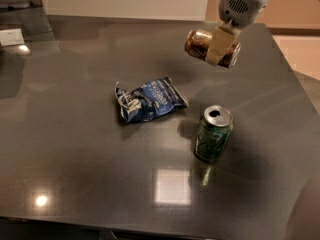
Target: Pick orange can
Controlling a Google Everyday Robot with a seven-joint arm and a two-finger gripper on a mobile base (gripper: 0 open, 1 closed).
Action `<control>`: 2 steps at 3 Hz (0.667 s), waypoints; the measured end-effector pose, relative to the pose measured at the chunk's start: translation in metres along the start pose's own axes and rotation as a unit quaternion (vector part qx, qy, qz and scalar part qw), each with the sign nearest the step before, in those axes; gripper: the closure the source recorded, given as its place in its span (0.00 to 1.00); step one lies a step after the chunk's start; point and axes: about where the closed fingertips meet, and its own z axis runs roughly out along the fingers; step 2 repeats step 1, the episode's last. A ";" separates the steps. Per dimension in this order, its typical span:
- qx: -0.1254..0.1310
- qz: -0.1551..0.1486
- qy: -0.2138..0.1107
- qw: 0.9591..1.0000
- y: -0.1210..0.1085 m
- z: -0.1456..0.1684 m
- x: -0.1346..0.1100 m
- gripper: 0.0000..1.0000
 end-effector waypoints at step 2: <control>0.000 0.000 0.000 1.000 0.000 0.000 0.000 1.00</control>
Offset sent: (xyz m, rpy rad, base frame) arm 0.0000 0.0000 0.0000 0.0000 0.0000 0.0000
